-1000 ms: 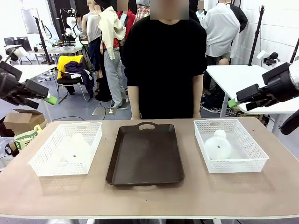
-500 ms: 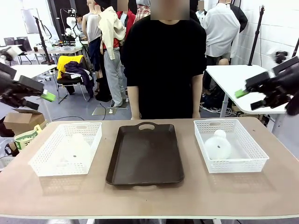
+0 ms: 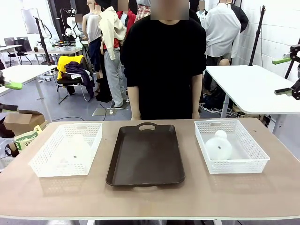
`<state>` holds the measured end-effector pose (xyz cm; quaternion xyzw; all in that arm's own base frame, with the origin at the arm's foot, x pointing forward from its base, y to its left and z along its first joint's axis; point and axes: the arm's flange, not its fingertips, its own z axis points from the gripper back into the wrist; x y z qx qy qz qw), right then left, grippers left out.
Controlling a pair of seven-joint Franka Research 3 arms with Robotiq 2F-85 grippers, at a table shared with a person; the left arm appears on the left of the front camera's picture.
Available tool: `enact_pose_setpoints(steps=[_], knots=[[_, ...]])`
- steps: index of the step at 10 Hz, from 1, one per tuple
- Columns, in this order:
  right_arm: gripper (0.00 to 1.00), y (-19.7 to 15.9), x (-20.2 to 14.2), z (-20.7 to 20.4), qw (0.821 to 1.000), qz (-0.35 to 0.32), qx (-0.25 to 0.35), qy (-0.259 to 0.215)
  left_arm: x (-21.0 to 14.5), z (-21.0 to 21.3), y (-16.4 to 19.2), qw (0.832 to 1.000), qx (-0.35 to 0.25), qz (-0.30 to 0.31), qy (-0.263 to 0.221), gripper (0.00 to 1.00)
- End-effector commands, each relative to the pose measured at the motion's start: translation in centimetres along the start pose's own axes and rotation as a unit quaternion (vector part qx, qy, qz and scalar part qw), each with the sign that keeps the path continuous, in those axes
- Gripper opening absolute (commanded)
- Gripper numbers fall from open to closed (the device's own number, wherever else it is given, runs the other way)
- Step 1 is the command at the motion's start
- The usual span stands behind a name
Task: Prepare the laboratory tools.
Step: Pick up the Big flask that the person points to.
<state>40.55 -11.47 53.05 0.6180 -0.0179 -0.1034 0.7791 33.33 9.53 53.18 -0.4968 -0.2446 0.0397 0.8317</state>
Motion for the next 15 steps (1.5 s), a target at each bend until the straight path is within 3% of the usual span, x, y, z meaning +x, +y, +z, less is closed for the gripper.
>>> enact_pose_setpoints(steps=[1, 4, 7, 11, 12, 15], knots=[[1.0, -1.2, 1.0, 0.1, 0.998, -0.049, 0.031, 0.028, 1.1, 1.2, 2.9, 0.999, -0.028, 0.022, 0.003, 1.0], [1.0, -4.6, 0.7, 0.3, 0.988, -0.077, 0.088, 0.102, 1.7, 2.7, 7.4, 0.994, -0.087, 0.057, 0.039, 1.0], [1.0, -6.5, -1.0, 0.4, 0.978, -0.066, 0.113, 0.164, 1.3, 2.5, 9.0, 0.988, -0.111, 0.053, 0.089, 1.0], [1.0, -7.4, -2.6, -0.2, 0.973, -0.069, 0.067, 0.207, 1.4, 1.8, 8.6, 0.984, -0.126, 0.037, 0.119, 1.0], [1.0, -8.0, -2.5, -0.5, 0.975, -0.057, 0.025, 0.211, 1.6, 1.7, 8.3, 0.983, -0.139, 0.04, 0.111, 1.0], [1.0, -9.2, -2.5, -1.9, 0.974, -0.008, -0.018, 0.224, 1.2, 1.9, 8.8, 0.978, -0.173, 0.059, 0.098, 1.0]])
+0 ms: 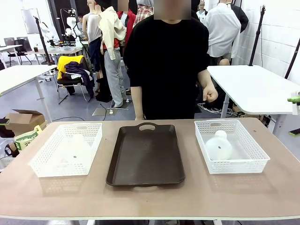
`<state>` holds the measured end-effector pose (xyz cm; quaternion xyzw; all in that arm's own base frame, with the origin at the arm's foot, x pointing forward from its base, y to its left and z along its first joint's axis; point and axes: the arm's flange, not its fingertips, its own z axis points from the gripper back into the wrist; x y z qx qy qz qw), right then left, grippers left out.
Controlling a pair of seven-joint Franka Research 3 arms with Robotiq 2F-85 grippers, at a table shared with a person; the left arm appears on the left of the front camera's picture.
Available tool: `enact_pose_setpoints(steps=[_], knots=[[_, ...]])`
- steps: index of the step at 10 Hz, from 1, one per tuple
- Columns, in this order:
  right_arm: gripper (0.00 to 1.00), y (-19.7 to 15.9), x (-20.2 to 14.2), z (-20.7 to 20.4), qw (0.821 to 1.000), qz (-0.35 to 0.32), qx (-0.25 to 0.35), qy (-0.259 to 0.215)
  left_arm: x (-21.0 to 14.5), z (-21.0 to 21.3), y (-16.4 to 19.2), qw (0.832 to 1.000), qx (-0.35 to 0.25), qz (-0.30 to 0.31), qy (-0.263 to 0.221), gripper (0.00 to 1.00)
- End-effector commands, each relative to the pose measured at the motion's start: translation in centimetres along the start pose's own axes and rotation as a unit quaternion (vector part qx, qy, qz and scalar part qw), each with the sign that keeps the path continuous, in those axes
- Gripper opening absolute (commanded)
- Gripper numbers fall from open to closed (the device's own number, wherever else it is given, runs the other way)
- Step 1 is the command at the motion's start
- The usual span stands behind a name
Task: Prepare the laboratory tools.
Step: Pick up the Big flask that the person points to.
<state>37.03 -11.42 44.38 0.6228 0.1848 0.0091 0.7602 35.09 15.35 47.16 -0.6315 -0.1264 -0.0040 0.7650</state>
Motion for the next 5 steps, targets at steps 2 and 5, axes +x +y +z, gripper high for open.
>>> enact_pose_setpoints(steps=[2, 5], knots=[[1.0, 0.7, 0.7, -0.7, 0.998, 0.055, -0.014, -0.002, 0.0, 0.2, 0.2, 0.999, -0.03, -0.016, 0.005, 1.0], [1.0, 0.4, 0.6, -0.6, 0.999, 0.041, -0.012, 0.002, 0.3, -0.5, -0.6, 0.999, -0.028, -0.018, -0.014, 1.0]])
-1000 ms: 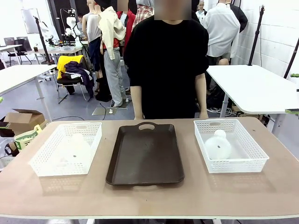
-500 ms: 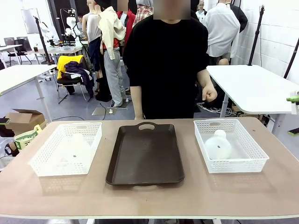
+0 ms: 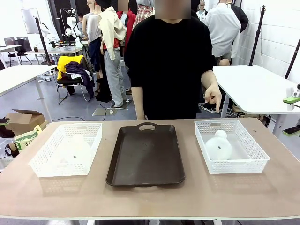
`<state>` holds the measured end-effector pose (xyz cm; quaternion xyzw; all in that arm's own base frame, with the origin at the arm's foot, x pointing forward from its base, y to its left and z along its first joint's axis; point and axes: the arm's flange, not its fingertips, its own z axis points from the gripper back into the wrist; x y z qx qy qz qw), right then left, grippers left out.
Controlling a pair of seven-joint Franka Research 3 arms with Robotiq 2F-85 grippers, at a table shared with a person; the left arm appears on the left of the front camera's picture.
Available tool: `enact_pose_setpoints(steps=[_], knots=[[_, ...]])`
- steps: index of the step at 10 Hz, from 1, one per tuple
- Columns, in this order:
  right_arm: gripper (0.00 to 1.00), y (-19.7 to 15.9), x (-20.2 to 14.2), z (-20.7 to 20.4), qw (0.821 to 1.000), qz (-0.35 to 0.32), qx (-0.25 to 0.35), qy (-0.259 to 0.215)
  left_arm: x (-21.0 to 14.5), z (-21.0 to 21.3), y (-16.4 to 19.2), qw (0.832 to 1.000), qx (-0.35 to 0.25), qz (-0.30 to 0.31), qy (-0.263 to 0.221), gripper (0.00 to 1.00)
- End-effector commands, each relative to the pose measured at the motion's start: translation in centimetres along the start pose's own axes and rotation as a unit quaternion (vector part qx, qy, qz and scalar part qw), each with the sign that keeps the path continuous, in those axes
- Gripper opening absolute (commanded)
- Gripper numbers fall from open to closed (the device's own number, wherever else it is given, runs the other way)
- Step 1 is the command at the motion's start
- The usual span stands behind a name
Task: Prepare the laboratory tools.
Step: Pick up the Big flask that the person points to.
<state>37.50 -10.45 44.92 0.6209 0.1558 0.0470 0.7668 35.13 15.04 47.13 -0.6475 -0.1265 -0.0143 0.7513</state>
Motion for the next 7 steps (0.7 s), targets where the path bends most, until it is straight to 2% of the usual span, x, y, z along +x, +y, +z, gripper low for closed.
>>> enact_pose_setpoints(steps=[1, 7], knots=[[1.0, -0.39, 0.05, 0.04, 1.0, -0.005, 0.001, 0.002, -0.2, 0.16, 0.21, 1.0, 0.002, 0.003, 0.004, 1.0], [1.0, -0.39, 0.05, 0.04, 1.0, -0.005, 0.001, 0.002, -0.2, 0.16, 0.21, 1.0, 0.002, 0.003, 0.004, 1.0]])
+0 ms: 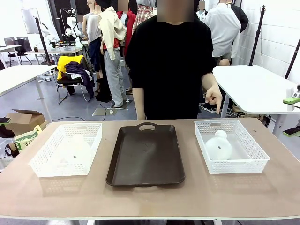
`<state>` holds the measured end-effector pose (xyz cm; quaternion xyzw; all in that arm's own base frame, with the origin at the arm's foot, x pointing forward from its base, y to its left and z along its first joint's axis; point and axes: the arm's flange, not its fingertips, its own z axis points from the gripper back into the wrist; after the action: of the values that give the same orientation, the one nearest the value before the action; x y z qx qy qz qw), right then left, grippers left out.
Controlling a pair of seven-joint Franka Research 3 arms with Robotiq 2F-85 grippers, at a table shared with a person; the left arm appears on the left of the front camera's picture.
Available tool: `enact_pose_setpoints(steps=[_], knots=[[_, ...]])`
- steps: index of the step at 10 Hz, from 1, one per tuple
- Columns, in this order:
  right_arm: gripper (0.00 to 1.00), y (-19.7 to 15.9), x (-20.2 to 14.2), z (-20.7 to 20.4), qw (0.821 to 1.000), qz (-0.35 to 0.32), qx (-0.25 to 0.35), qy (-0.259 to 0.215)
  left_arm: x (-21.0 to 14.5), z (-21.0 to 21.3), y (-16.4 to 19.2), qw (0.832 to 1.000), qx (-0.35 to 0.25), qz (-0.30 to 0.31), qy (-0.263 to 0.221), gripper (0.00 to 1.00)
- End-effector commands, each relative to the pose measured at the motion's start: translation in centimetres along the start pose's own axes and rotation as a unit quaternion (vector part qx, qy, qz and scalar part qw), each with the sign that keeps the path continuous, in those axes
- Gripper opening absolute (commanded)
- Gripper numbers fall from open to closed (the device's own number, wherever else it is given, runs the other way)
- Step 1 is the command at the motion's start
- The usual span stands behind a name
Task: Prepare the laboratory tools.
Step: Pick up the Big flask that the person points to.
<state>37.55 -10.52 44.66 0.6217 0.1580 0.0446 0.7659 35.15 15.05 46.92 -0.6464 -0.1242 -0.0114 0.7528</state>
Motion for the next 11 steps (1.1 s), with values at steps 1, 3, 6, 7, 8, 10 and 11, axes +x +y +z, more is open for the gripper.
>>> enact_pose_setpoints(steps=[1, 3, 6, 7, 8, 10, 11], knots=[[1.0, -0.1, 0.0, 0.0, 1.0, -0.002, -0.001, 0.001, -0.2, 0.2, 0.0, 1.0, 0.0, 0.0, 0.004, 1.0], [1.0, -0.1, 0.0, 0.0, 1.0, -0.002, -0.001, 0.001, -0.2, 0.2, 0.0, 1.0, 0.0, 0.0, 0.004, 1.0], [1.0, 0.0, 0.0, 0.0, 1.0, 0.0, 0.0, 0.0, -0.2, 0.2, 0.0, 1.0, 0.0, 0.0, 0.004, 1.0], [1.0, 1.0, 0.0, -0.6, 0.999, -0.013, -0.029, -0.005, -0.2, 0.2, 0.0, 1.0, 0.0, 0.0, 0.004, 1.0], [1.0, 2.0, 0.2, -1.1, 0.998, -0.018, -0.054, -0.009, -0.2, 0.2, 0.0, 1.0, 0.0, 0.0, 0.004, 1.0], [1.0, 4.2, 0.8, -2.2, 0.993, -0.034, -0.108, -0.017, -0.2, 0.2, 0.0, 1.0, 0.0, 0.0, 0.004, 1.0], [1.0, 5.6, 1.4, -2.9, 0.988, -0.045, -0.146, -0.028, -0.2, 0.2, 0.0, 1.0, 0.0, 0.0, 0.004, 1.0]])
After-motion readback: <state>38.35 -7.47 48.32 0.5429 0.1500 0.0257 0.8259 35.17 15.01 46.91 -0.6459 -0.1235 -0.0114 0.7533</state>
